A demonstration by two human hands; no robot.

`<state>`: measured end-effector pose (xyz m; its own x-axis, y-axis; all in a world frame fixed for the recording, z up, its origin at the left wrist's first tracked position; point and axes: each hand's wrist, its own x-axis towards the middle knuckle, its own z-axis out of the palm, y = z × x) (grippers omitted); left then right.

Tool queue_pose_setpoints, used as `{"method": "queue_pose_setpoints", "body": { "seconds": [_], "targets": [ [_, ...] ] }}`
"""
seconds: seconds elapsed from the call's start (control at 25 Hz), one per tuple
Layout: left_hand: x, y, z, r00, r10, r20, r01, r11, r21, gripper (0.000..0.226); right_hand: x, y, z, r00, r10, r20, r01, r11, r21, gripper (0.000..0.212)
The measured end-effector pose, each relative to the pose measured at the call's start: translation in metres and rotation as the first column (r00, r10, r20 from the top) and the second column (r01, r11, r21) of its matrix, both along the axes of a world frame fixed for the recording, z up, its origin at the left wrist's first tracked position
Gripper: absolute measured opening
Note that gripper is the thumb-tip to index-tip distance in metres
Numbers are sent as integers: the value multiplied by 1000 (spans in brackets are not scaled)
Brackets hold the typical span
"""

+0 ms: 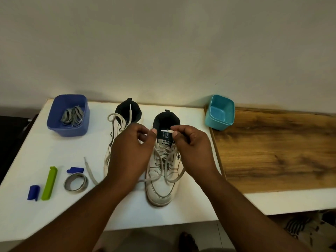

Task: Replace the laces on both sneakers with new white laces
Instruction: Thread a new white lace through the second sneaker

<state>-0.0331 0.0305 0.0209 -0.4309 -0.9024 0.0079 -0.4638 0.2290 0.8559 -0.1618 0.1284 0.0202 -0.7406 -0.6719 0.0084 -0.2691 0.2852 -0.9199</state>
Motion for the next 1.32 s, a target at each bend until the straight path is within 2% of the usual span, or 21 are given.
{"method": "queue_pose_setpoints", "body": {
  "seconds": [0.16,0.4,0.52,0.8,1.04,1.32],
  "targets": [
    [-9,-5,-21,989,-56,138,51,998,43,28,6,-7,-7,984,22,-175,-2,994,111,11],
    [-9,-13,-29,990,-93,-101,121,938,323,17,6,-11,-21,932,122,-342,-19,958,287,9],
    [-8,-12,-29,986,-93,-135,140,910,390,16,8,-13,-22,920,140,-367,-26,954,300,15],
    [-9,-11,-29,988,-86,-131,133,902,411,13,13,-16,-24,907,124,-402,-11,962,272,10],
    [-10,-11,-30,988,-107,-112,140,928,346,15,13,-16,-25,909,103,-404,5,966,258,13],
    [-10,-10,-27,988,-113,-108,145,922,359,17,15,-16,-24,889,44,-457,96,955,279,14]
  ]
}}
